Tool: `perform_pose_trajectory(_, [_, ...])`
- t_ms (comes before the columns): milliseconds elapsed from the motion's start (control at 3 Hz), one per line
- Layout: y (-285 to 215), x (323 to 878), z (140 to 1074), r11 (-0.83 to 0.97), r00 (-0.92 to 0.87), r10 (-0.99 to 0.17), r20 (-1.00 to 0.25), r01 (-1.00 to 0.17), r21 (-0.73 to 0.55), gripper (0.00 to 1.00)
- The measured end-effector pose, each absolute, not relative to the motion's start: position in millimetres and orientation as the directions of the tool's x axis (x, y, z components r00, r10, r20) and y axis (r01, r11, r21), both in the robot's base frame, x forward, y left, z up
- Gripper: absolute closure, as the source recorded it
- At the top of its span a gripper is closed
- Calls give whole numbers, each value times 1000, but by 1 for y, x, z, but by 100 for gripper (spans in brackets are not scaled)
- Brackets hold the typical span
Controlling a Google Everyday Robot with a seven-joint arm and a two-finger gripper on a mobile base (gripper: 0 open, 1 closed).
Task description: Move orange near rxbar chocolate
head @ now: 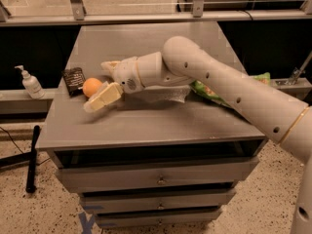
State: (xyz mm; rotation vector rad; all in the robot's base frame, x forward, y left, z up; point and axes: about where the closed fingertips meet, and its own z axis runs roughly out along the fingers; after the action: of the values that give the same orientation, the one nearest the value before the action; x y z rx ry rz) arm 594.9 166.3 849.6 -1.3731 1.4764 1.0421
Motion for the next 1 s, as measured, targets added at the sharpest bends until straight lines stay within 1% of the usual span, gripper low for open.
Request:
perform_pose_trajectory(333, [155,600,854,70,-36,-298,-954,-997,16,0])
perform_pose_trajectory(667, [109,627,866,118,-14,-325,-946,-993,-26,0])
perform_pose_trajectory(1000, [51,674,884,173,24,-345,-938,-981,-88,0])
